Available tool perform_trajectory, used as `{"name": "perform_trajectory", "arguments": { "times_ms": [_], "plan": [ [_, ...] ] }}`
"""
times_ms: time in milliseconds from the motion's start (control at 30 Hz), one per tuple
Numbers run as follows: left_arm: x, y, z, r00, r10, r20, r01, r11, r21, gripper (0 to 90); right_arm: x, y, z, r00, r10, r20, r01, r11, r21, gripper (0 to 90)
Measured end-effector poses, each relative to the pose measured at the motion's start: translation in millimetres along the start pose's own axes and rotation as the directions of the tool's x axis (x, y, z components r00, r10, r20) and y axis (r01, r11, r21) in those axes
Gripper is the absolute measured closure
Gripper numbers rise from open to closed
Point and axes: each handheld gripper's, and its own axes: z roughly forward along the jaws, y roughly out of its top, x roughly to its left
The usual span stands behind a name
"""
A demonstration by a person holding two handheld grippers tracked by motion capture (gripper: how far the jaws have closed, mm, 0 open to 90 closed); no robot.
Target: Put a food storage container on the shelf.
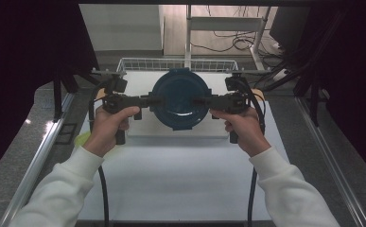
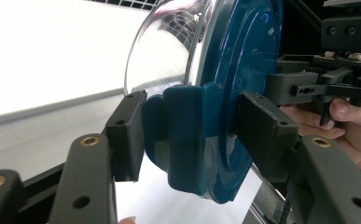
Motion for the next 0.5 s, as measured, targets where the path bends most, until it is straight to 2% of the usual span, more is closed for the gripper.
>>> {"name": "perform_trajectory", "arguments": {
  "times_ms": [200, 500],
  "plan": [
    [8.0, 20.0, 3.5, 1.0000, -0.002, 0.003, 0.002, 1.0000, 0.006, 44.2, -4.8, 18.9, 5.8, 1.0000, 0.008, 0.004, -0.008, 1.0000, -0.001, 30.8],
    [23.4, 45.4, 14.5, 0.9999, -0.004, 0.010, 0.004, 0.9998, 0.017, 44.5, -20.1, 43.7, 16.1, 0.9997, 0.024, 0.005, -0.024, 0.9997, 0.001, 30.9]
  ]
}}
